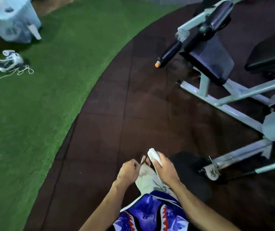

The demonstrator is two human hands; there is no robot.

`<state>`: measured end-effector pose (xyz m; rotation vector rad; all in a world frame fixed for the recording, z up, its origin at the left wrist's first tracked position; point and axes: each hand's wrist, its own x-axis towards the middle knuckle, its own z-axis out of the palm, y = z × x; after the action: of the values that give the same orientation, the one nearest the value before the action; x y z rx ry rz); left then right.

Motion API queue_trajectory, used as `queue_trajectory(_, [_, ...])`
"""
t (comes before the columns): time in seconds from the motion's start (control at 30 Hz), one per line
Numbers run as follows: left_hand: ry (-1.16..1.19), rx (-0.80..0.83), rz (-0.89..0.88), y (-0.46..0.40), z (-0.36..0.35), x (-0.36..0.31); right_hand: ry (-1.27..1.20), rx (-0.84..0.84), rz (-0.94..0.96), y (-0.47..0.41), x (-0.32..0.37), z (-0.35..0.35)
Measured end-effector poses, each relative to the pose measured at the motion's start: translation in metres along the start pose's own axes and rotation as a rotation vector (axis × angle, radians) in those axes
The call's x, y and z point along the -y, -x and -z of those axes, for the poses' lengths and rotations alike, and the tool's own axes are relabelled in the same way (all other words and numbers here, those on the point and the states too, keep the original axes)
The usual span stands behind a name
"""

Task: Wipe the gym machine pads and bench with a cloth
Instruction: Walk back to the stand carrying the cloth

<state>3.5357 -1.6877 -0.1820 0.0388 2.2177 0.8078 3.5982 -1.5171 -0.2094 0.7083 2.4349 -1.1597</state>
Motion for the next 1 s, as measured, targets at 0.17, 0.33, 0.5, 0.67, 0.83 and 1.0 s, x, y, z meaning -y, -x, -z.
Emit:
queue_trajectory(0.17, [-0.034,-0.008,0.016,-0.146,0.080,-0.070,-0.023,0.004,0.002,-0.153,0.051,0.047])
queue_trajectory(0.33, [-0.070,-0.018,0.039,-0.264,0.166,-0.150,-0.033,-0.006,-0.010,-0.298,0.119,0.114])
queue_trajectory(0.5, [-0.011,-0.022,0.042,-0.386,0.244,-0.222,-0.044,-0.004,0.000,-0.435,0.195,0.172])
queue_trajectory(0.67, [-0.089,-0.019,-0.019,-0.537,0.337,-0.300,-0.019,-0.019,0.045,-0.596,0.265,0.215])
queue_trajectory(0.83, [-0.130,-0.006,-0.060,-0.676,0.454,-0.384,-0.052,-0.072,-0.007,-0.747,0.353,0.276])
queue_trajectory(1.0, [-0.141,-0.002,-0.069,-0.796,0.543,-0.470,-0.126,-0.116,-0.009,-0.882,0.430,0.340])
